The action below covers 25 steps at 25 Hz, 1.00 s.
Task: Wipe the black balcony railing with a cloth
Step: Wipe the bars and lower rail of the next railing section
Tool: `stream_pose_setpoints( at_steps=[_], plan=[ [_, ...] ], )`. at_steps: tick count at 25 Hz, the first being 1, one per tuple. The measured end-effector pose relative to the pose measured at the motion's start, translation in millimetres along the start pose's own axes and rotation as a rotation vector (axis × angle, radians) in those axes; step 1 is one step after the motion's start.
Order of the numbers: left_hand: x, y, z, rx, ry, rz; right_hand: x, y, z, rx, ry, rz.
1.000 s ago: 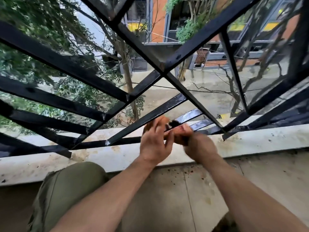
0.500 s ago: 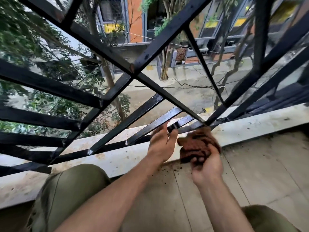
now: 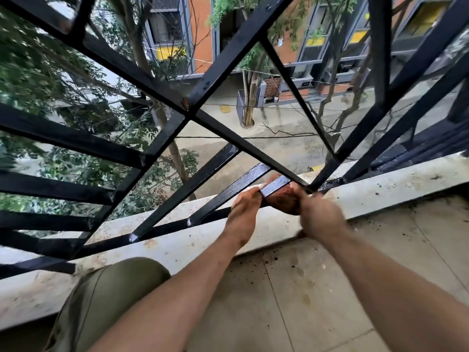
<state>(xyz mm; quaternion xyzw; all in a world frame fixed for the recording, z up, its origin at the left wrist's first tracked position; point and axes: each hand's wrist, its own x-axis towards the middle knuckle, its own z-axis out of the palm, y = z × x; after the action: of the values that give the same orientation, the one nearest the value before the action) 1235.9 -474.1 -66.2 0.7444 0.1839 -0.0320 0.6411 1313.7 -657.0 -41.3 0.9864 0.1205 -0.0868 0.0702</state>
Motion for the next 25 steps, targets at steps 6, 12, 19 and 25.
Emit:
stream_pose_setpoints(
  at_steps=[6, 12, 19, 25],
  plan=[
    [-3, -3, 7, 0.012, 0.083, 0.018, -19, -93, 20, 0.537, -0.227, 0.081],
    [-21, 52, 22, 0.353, 0.206, 0.085, -25, 0, -22, 1.652, 0.053, 0.304],
    [3, 116, 48, 0.373, 0.147, -0.137, -2, 14, 4, 0.763, 0.411, 0.009],
    [17, 94, 58, 0.558, 0.150, 0.053, -2, 23, -13, 0.984, 0.619, 0.146]
  ],
)
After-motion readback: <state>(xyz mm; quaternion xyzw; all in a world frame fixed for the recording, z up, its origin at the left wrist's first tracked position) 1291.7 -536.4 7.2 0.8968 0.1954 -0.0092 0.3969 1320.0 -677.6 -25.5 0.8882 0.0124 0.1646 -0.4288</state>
